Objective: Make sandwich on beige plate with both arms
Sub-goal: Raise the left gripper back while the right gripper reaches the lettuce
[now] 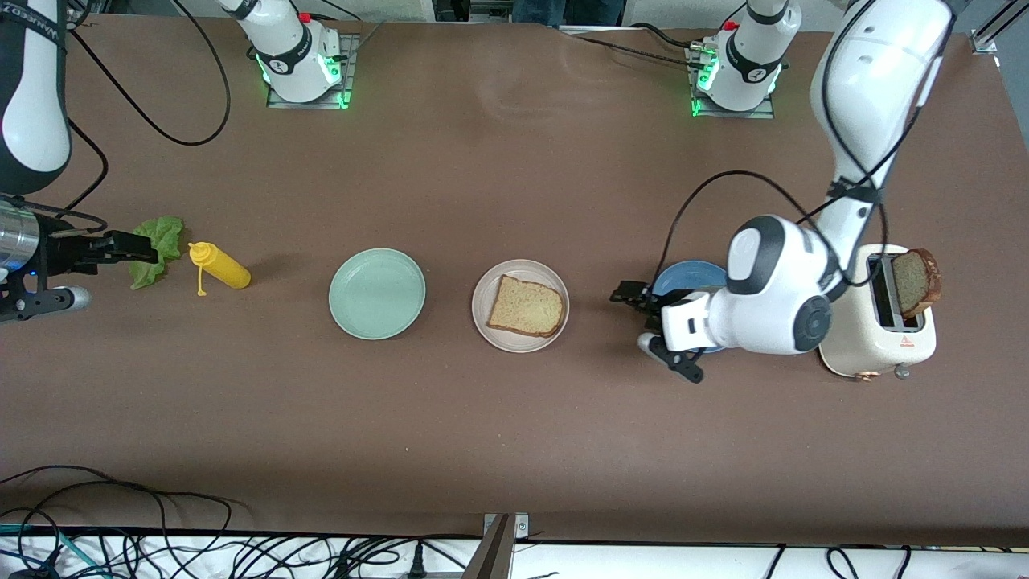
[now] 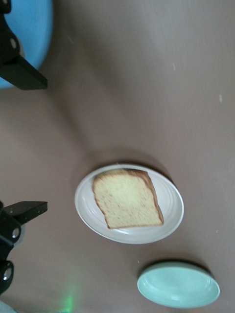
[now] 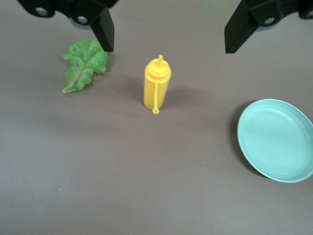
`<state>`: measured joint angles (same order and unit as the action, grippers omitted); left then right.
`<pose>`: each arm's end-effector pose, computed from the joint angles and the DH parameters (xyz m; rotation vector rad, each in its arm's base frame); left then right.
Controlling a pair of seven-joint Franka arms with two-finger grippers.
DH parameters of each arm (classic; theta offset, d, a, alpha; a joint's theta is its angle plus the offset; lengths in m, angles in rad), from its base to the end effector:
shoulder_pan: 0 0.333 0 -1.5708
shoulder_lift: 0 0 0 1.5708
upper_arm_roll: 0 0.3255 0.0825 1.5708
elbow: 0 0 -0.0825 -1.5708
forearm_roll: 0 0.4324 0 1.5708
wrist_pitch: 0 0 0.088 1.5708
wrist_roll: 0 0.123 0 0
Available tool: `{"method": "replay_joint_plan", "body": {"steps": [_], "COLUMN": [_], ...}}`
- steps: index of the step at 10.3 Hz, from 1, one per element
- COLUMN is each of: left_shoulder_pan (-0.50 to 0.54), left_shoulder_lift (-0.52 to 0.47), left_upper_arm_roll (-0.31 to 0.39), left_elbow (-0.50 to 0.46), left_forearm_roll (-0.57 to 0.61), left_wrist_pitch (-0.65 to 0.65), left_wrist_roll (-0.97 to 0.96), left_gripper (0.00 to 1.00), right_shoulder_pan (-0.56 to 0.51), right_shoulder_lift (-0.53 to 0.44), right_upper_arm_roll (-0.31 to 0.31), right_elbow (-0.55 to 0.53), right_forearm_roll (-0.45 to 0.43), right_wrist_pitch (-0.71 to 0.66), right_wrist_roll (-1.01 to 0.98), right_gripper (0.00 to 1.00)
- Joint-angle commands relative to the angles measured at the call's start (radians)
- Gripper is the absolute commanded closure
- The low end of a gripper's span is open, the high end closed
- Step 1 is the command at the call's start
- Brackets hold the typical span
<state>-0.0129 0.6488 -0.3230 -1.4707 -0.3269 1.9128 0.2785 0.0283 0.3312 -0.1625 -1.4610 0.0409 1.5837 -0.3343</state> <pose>0.7014 -0.2373 0.2780 2.5796 -0.5622 -0.2594 0.6801 -0.0739 0.4634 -3.0756 -0.3065 0.3125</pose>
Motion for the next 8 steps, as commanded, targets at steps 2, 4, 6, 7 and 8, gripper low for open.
{"method": "replay_joint_plan", "body": {"steps": [2, 4, 6, 7, 8], "left_shoulder_pan": [0.007, 0.010, 0.022, 0.002, -0.002], "left_shoulder_lift": [-0.180, -0.269, -0.361, -0.403, -0.463], "left_upper_arm_roll": [0.002, 0.019, 0.048, 0.108, 0.126], "left_elbow": [-0.036, -0.036, -0.036, -0.037, -0.058], "left_forearm_roll": [0.242, 0.319, 0.328, 0.318, 0.307], "left_wrist_pitch": [-0.107, -0.174, -0.201, -0.204, -0.204], "left_wrist_roll": [-0.252, -0.257, -0.266, -0.262, -0.256], "left_gripper": [0.00, 0.00, 0.00, 0.00, 0.00], "right_shoulder_pan": [-0.097, -0.107, -0.107, -0.107, -0.107], "right_shoulder_lift": [0.023, 0.014, 0.011, 0.006, 0.008], "right_upper_arm_roll": [-0.008, -0.050, -0.075, -0.078, -0.090], "right_elbow": [-0.080, -0.207, -0.327, -0.382, -0.424], "right_forearm_roll": [-0.031, -0.056, -0.061, -0.070, -0.084], "right_wrist_pitch": [0.071, 0.217, 0.310, 0.376, 0.425], "right_wrist_roll": [-0.124, -0.215, -0.221, -0.238, -0.250], "right_gripper": [0.00, 0.00, 0.00, 0.00, 0.00]}}
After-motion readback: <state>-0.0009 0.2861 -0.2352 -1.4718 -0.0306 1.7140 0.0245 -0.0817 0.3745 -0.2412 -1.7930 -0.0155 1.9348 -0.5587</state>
